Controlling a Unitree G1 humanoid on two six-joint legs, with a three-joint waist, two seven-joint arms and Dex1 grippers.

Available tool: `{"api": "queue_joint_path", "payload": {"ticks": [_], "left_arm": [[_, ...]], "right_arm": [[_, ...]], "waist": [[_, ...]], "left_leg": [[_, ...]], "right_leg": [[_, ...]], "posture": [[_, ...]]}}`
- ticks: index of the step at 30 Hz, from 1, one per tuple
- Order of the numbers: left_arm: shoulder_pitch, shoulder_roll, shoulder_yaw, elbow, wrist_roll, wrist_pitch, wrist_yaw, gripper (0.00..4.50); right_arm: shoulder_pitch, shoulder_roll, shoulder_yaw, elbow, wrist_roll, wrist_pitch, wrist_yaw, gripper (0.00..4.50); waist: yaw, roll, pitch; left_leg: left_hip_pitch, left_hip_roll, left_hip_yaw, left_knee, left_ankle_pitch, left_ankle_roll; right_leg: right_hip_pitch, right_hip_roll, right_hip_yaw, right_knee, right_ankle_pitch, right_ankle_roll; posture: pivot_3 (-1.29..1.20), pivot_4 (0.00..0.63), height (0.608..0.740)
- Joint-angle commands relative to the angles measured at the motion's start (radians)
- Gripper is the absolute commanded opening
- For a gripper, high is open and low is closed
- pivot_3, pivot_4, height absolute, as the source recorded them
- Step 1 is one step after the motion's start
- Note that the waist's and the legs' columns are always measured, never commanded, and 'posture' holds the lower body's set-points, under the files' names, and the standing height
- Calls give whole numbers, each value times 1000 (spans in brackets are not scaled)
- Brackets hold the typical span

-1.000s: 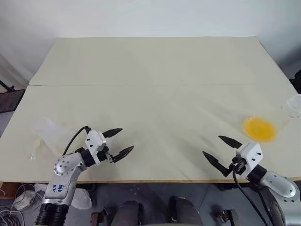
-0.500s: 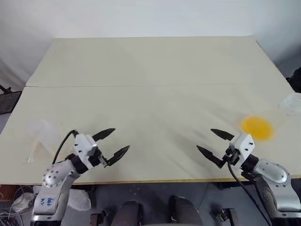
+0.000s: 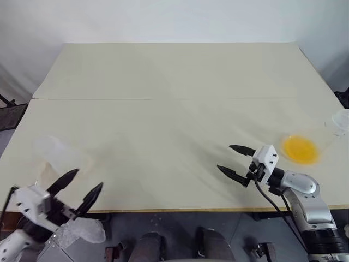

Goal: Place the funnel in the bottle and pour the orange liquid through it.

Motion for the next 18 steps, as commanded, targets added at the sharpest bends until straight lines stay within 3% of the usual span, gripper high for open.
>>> {"api": "queue_joint_path", "payload": {"ticks": [1, 10, 18], "left_arm": [[59, -22, 102, -30, -37, -26, 17, 4500], [47, -5, 256, -29, -90, -10, 92, 4500], [-79, 85, 216, 44, -50, 25, 113, 4500]], "right_arm": [[-11, 12, 11, -3, 14, -4, 19, 4472], [-60, 27, 36, 38, 4, -8, 37, 4472], [-56, 28, 36, 31, 2, -7, 33, 4472]], "waist": [[0, 0, 0], [-1, 0, 0], [-3, -1, -1]], "left_leg": [[0, 0, 0, 0, 0, 0], [0, 0, 0, 0, -1, 0], [0, 1, 0, 0, -1, -1]], "right_leg": [[0, 0, 0, -1, 0, 0], [0, -1, 1, -2, 0, -1], [-1, 0, 1, 2, 0, -1]], "posture": [[0, 150, 740], [0, 150, 740], [0, 150, 740]]}}
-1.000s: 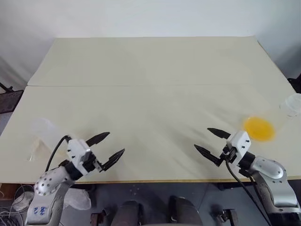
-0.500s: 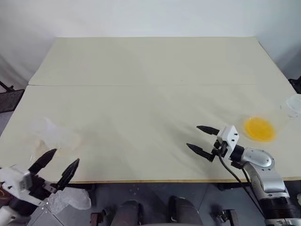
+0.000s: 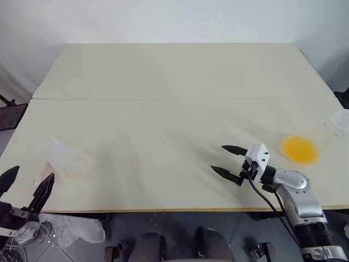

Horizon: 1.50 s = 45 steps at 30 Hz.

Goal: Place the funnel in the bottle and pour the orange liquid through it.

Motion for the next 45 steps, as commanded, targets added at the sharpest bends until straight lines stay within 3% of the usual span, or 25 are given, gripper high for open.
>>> {"api": "queue_joint_path", "payload": {"ticks": [1, 18, 21, 26, 31, 38, 45], "left_arm": [[-65, 45, -10, 55, 28, 5, 5, 4500], [-299, 112, -109, 245, 90, 42, -27, 4500], [-347, 117, -123, 288, 94, 35, -32, 3867], [-380, 122, -136, 308, 83, 41, -68, 2315], [-430, 154, -167, 312, 76, 51, -121, 2271], [-688, 195, -405, 334, 95, 128, -221, 2271], [-1088, 121, -696, 548, 172, 126, -428, 2271]], "right_arm": [[8, 0, -8, -33, 6, -6, -2, 4472], [92, -16, -47, -123, 6, 10, -64, 4472], [93, -15, -50, -128, 5, 10, -73, 4500], [101, -20, -52, -134, 5, 10, -83, 4500], [112, -24, -57, -145, 9, 11, -88, 4500], [129, -31, -74, -165, 14, 11, -101, 4500], [236, -73, -151, -271, 57, 49, -94, 4500]], "waist": [[2, 0, 0], [1, -2, -1], [1, -2, -1], [0, -2, -1], [3, -2, -1], [9, -2, -1], [2, -3, -1]], "left_leg": [[0, 0, 0, 0, 0, 0], [1, 0, 0, 0, 0, 0], [1, -1, 0, 0, 0, 0], [1, 0, 0, 0, 0, 0], [1, 0, 0, 0, 0, 0], [1, -2, -1, 3, 0, 0], [0, -3, 0, 5, 0, 0]], "right_leg": [[0, 0, 0, 1, 0, 0], [-1, 2, -2, 5, 0, 0], [-1, 2, -2, 5, 0, 0], [-1, 2, -2, 6, 0, 0], [-1, 2, -3, 6, 0, 0], [-1, 2, -4, 9, 0, 1], [-1, 3, -10, 11, 1, 2]], "posture": [[0, 150, 740], [0, 150, 740], [0, 150, 740], [0, 150, 740], [0, 150, 740], [0, 150, 740], [0, 150, 740]]}}
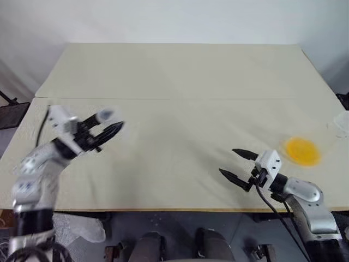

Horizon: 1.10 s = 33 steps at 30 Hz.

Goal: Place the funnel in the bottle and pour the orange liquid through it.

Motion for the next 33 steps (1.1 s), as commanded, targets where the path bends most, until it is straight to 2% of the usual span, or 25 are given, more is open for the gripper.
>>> {"api": "queue_joint_path", "payload": {"ticks": [1, 4, 8, 11, 22, 33], "left_arm": [[-110, -33, -90, 75, 38, -23, -100, 2271], [-216, -86, -167, 162, 91, -57, -154, 2271], [-366, -230, -293, 268, 162, -91, -215, 2271], [-415, -296, -346, 320, 216, -127, -235, 2271], [-440, -402, -420, 366, 307, -154, -248, 2271], [-489, -456, -420, 435, 348, -165, -250, 2271]], "right_arm": [[45, -31, -54, -73, 33, 10, 5, 4500], [74, -37, -85, -98, 38, 19, -16, 4500], [155, -39, -160, -151, 43, 24, -46, 4500], [212, -31, -206, -189, 39, 20, -73, 4500], [392, 22, -268, -333, 37, 32, -154, 4500], [445, 41, -270, -381, 29, 34, -199, 4500]], "waist": [[-1, 0, 0], [-4, 0, 0], [16, -1, 1], [27, -1, 1], [28, -1, 1], [29, -1, 1]], "left_leg": [[0, 0, 0, 0, 0, 0], [0, 1, 2, 0, 0, 0], [-3, 0, 1, 5, 0, 0], [-5, -1, 1, 7, 0, 2], [-5, -1, 2, 7, 1, 3], [-5, -2, 2, 7, 1, 4]], "right_leg": [[0, 0, -1, 0, 0, 0], [0, 1, -1, -1, 0, 0], [0, 1, -2, -1, 1, 1], [1, 0, -1, -2, 2, 4], [0, 0, 2, -4, 2, 5], [0, 0, 2, -5, 2, 5]], "posture": [[0, 150, 740], [0, 150, 740], [0, 150, 740], [0, 150, 740], [0, 150, 740], [0, 150, 740]]}}
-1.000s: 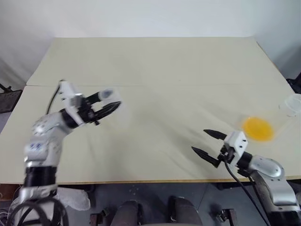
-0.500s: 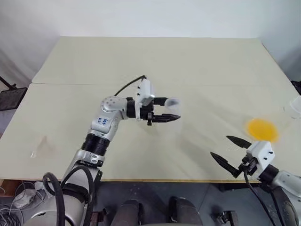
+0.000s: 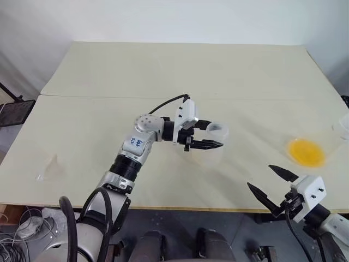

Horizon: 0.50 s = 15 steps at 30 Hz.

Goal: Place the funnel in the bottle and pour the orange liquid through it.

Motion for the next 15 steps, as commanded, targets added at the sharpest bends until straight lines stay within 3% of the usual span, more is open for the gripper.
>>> {"api": "queue_joint_path", "payload": {"ticks": [1, 8, 15], "left_arm": [[-28, -14, 0, -1, 6, -19, -13, 2271], [-18, -23, -7, 13, 33, -41, -20, 2271], [-1, -29, 0, 0, 20, -13, -30, 4486]], "right_arm": [[13, 9, -31, -45, 8, -6, -18, 4500], [21, 13, -29, -59, 4, -5, -34, 4500], [23, 6, -34, -62, 5, -5, -35, 4500]], "waist": [[0, 0, 0], [2, 0, 0], [1, 0, 0]], "left_leg": [[0, 0, 0, 0, 0, 0], [0, 0, 0, 0, 0, 0], [0, 0, 0, 0, 0, 0]], "right_leg": [[0, 0, 0, 0, 0, 0], [0, 0, 0, 0, 0, 0], [0, 0, 0, 0, 0, 0]], "posture": [[0, 150, 740], [0, 150, 740], [0, 150, 740]]}}
